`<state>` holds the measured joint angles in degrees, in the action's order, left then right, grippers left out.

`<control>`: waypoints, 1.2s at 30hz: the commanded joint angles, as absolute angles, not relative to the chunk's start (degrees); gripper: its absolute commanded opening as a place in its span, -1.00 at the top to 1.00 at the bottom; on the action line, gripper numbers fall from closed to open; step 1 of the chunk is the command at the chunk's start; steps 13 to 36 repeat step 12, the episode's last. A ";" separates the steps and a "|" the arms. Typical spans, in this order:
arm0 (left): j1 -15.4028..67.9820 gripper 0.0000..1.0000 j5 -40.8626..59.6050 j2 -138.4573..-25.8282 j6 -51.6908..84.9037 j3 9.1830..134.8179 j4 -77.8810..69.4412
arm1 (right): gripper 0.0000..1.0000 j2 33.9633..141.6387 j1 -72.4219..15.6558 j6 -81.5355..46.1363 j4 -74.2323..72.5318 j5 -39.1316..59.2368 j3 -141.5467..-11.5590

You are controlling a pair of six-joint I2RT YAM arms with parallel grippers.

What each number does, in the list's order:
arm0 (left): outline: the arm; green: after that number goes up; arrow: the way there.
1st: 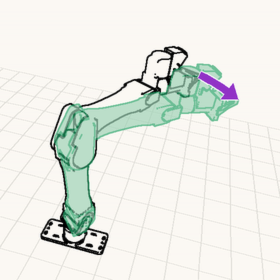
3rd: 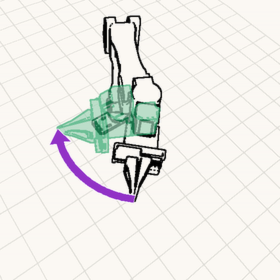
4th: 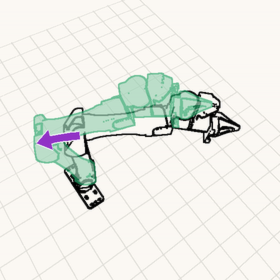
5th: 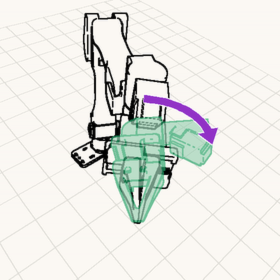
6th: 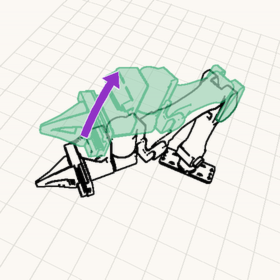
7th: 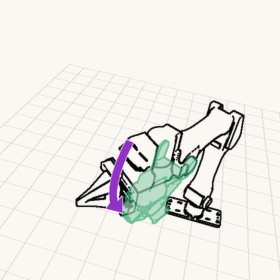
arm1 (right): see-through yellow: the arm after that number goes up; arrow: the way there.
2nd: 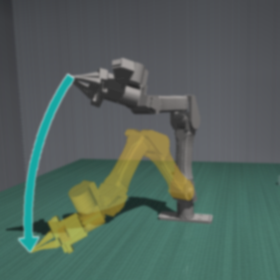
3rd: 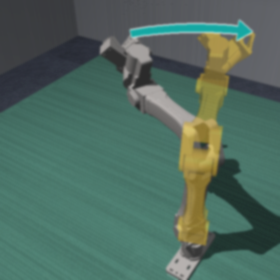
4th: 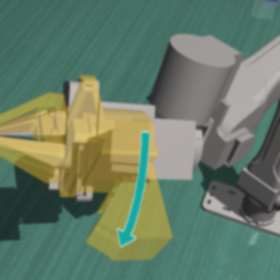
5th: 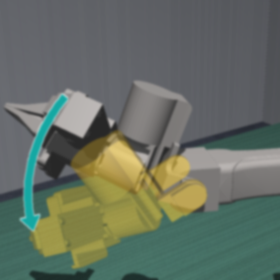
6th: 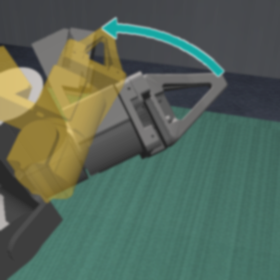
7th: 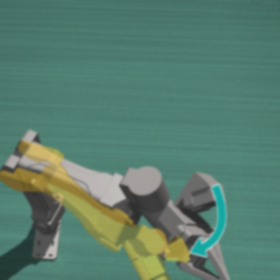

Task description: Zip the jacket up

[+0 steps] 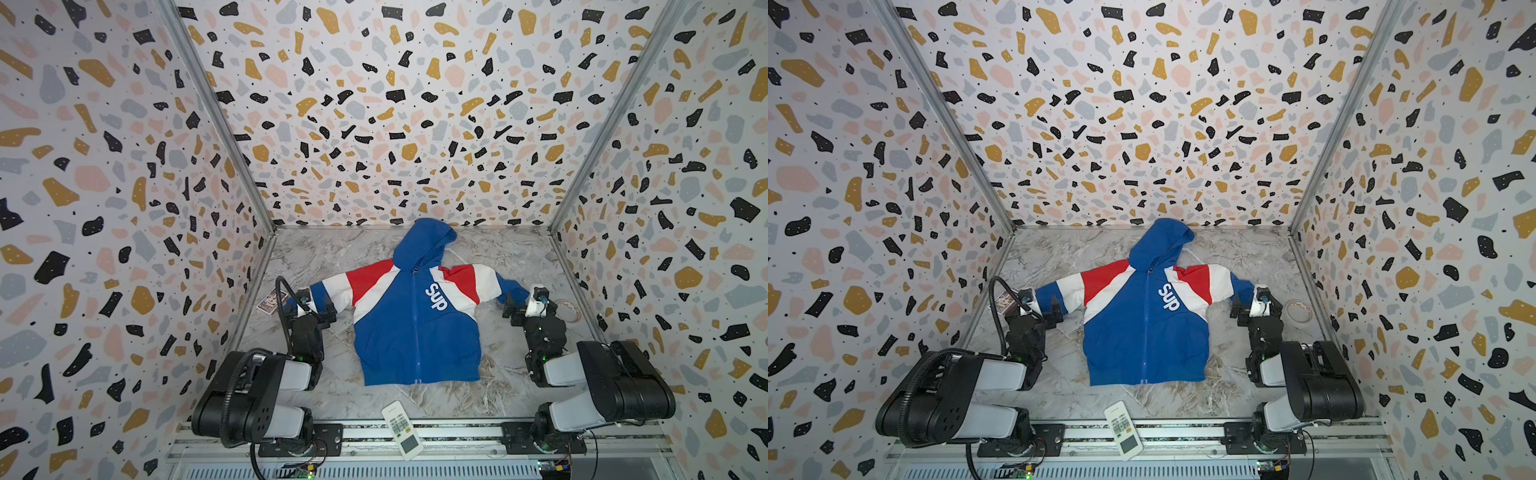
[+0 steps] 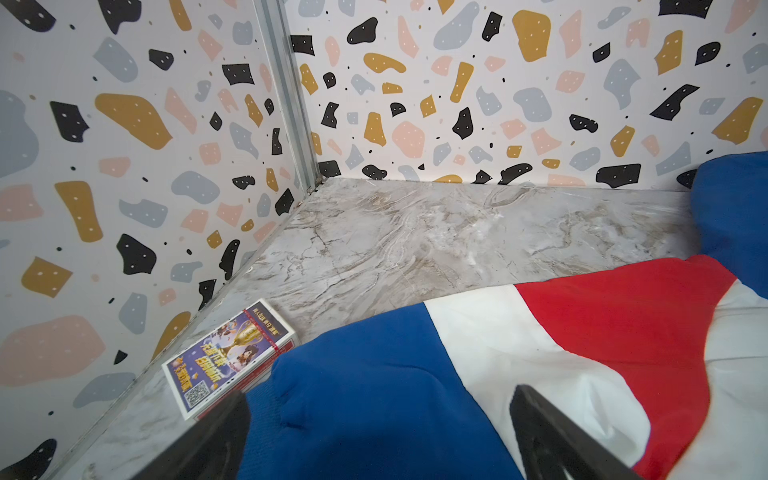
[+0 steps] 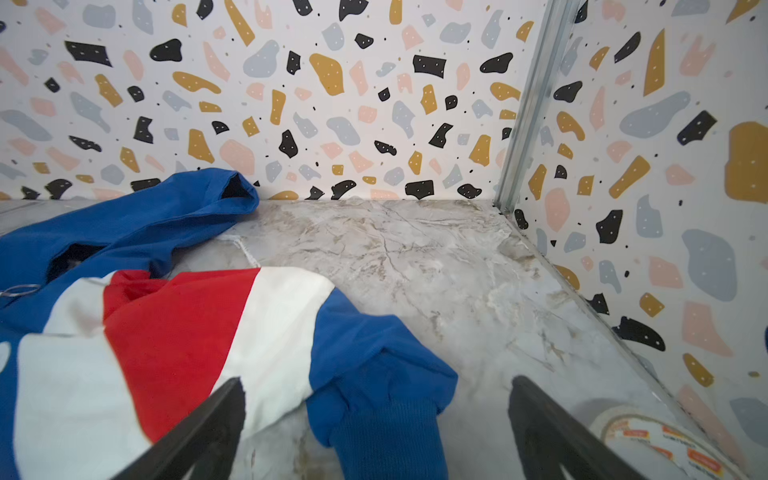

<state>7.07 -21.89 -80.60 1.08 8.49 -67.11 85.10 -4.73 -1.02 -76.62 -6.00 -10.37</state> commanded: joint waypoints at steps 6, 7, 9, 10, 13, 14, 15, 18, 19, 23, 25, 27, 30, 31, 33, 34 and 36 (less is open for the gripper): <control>6.86 -0.99 -21.91 -79.90 1.23 9.40 -68.89 | -0.98 85.57 -6.24 0.00 -71.35 -9.69 -11.92; 6.86 -0.99 -21.97 -79.91 1.24 9.40 -68.82 | -0.98 85.93 -6.15 0.00 -71.40 -9.55 -12.28; 6.86 -0.99 -21.93 -79.92 1.23 9.40 -68.84 | -0.98 85.63 -6.02 -0.03 -71.03 -9.25 -12.22; 6.86 -0.99 -21.93 -79.97 1.25 9.40 -68.91 | -0.98 85.43 -6.04 -0.02 -71.29 -9.23 -11.87; 6.86 -0.99 -21.95 -79.97 1.23 9.40 -68.82 | -0.98 85.06 -6.27 0.45 -72.50 -9.38 -11.06; 6.86 -0.99 -21.95 -79.97 1.23 9.40 -68.82 | -0.98 85.06 -6.27 0.45 -72.50 -9.38 -11.06; 6.86 -0.99 -21.95 -79.97 1.23 9.40 -68.82 | -0.98 85.06 -6.27 0.45 -72.50 -9.38 -11.06; 6.86 -0.99 -21.95 -79.97 1.23 9.40 -68.82 | -0.98 85.06 -6.27 0.45 -72.50 -9.38 -11.06; 6.86 -0.99 -21.95 -79.97 1.23 9.40 -68.82 | -0.98 85.06 -6.27 0.45 -72.50 -9.38 -11.06; 6.86 -0.99 -21.95 -79.97 1.23 9.40 -68.82 | -0.98 85.06 -6.27 0.45 -72.50 -9.38 -11.06; 6.86 -0.99 -21.95 -79.97 1.23 9.40 -68.82 | -0.98 85.06 -6.27 0.45 -72.50 -9.38 -11.06; 6.86 -0.99 -21.95 -79.97 1.23 9.40 -68.82 | -0.98 85.06 -6.27 0.45 -72.50 -9.38 -11.06; 6.86 -0.99 -21.95 -79.97 1.23 9.40 -68.82 | -0.98 85.06 -6.27 0.45 -72.50 -9.38 -11.06; 6.86 -0.99 -21.95 -79.97 1.23 9.40 -68.82 | -0.98 85.06 -6.27 0.45 -72.50 -9.38 -11.06; 6.86 -0.99 -21.95 -79.97 1.23 9.40 -68.82 | -0.98 85.06 -6.27 0.45 -72.50 -9.38 -11.06; 6.86 -0.99 -21.95 -79.97 1.23 9.40 -68.82 | -0.98 85.06 -6.27 0.45 -72.50 -9.38 -11.06; 6.86 -0.99 -21.95 -79.97 1.23 9.40 -68.82 | -0.98 85.06 -6.27 0.45 -72.50 -9.38 -11.06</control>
